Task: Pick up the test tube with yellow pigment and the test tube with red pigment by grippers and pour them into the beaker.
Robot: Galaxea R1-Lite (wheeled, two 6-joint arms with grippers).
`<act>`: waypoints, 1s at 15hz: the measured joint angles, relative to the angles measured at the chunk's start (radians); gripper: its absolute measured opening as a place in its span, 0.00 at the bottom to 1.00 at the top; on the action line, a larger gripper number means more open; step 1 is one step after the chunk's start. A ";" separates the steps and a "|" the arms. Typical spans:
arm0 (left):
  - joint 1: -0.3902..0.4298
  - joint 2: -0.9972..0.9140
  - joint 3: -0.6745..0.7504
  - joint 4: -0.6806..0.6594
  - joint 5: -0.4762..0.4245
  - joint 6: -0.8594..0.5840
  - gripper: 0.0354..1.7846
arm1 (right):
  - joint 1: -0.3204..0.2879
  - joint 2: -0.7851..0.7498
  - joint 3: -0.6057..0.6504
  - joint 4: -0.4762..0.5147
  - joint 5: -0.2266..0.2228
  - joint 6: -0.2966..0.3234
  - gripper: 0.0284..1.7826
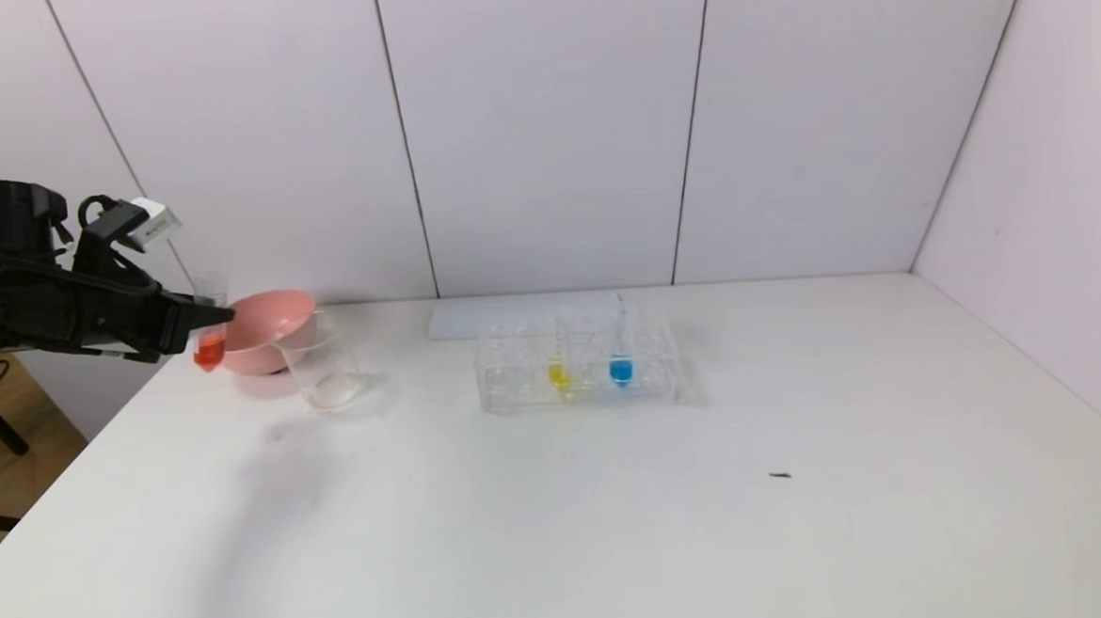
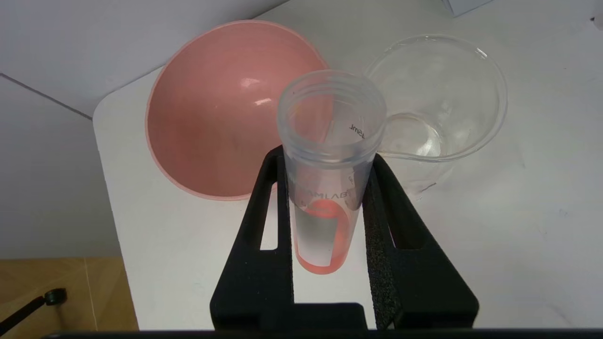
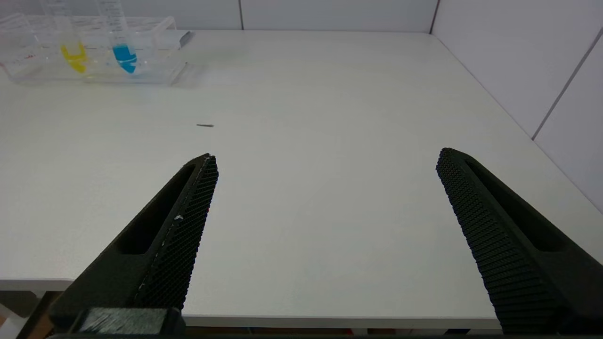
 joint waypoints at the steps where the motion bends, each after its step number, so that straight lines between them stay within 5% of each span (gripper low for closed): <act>1: 0.000 0.000 -0.003 0.011 0.000 0.023 0.24 | 0.000 0.000 0.000 0.000 0.000 0.000 0.95; 9: 0.000 -0.003 -0.030 0.109 0.047 0.196 0.24 | 0.000 0.000 0.000 0.000 0.000 0.000 0.95; 15: 0.000 -0.002 -0.137 0.318 0.060 0.264 0.24 | 0.000 0.000 0.000 0.000 0.000 0.000 0.95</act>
